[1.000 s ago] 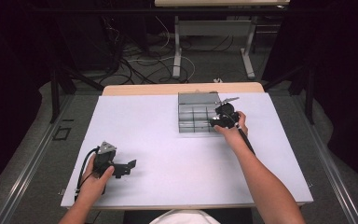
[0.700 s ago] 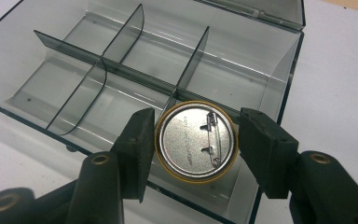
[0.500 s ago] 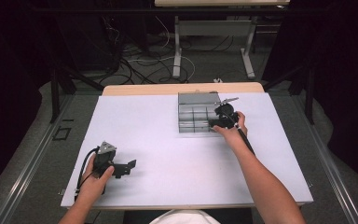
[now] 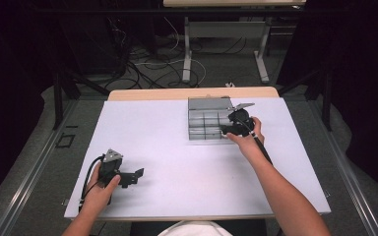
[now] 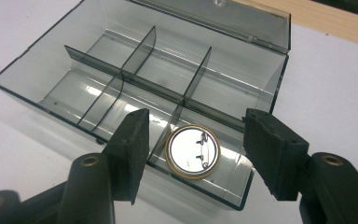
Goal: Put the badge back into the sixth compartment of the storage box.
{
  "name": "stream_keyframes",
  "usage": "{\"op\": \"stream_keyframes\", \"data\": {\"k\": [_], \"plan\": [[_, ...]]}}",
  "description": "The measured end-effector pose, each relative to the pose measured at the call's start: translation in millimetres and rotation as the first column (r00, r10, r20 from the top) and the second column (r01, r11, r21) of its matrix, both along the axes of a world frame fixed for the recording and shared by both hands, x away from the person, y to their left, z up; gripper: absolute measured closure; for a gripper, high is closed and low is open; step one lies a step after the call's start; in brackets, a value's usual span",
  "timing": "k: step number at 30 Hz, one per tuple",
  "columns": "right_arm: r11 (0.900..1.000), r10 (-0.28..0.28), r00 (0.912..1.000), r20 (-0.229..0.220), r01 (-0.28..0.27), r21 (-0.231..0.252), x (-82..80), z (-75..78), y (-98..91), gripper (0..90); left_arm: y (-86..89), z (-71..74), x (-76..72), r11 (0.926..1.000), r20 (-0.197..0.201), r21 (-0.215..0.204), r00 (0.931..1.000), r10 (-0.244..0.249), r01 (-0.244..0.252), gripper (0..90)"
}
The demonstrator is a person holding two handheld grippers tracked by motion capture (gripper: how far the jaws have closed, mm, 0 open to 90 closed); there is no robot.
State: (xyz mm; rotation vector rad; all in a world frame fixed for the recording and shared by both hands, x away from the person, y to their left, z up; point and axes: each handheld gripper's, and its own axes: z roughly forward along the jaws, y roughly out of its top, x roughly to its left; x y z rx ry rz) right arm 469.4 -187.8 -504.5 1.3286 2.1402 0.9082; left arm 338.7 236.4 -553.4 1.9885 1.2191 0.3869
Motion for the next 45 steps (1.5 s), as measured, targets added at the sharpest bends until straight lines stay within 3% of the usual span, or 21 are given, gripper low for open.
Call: {"op": "stream_keyframes", "data": {"k": [7,15,21,27,34,45], "plan": [[0.9993,0.036,0.9993,0.009,-0.036,0.01,-11.8,8.4,2.3,38.4,0.0,0.0,-0.1,1.0,0.0,0.0,1.0,0.001,-0.001,1.7],[0.9978,0.065,0.9977,0.019,-0.065,0.013,-25.6,12.6,4.4,25.2,0.0,-0.1,-0.1,1.0,-0.001,-0.001,1.0,0.001,-0.001,1.7],[0.9979,0.057,0.998,0.027,-0.058,0.029,-36.9,16.1,2.2,16.5,-0.3,-0.1,-0.1,1.0,-0.004,0.001,1.0,0.0,0.0,1.7],[0.9962,0.05,0.9977,0.046,-0.053,0.068,-49.1,18.2,-0.3,15.0,-0.3,-0.2,-0.2,1.0,-0.004,0.001,1.0,0.001,-0.001,1.7],[0.9923,0.066,0.9958,0.064,-0.073,0.101,-65.7,20.5,-5.1,13.3,-0.5,-0.2,-0.4,1.0,-0.002,0.001,1.0,0.002,-0.002,1.7],[0.989,0.083,0.9947,0.06,-0.09,0.117,-90.2,20.2,-25.4,0.5,-0.9,-0.1,-0.7,1.0,-0.002,0.002,1.0,0.004,-0.004,1.7]]}}
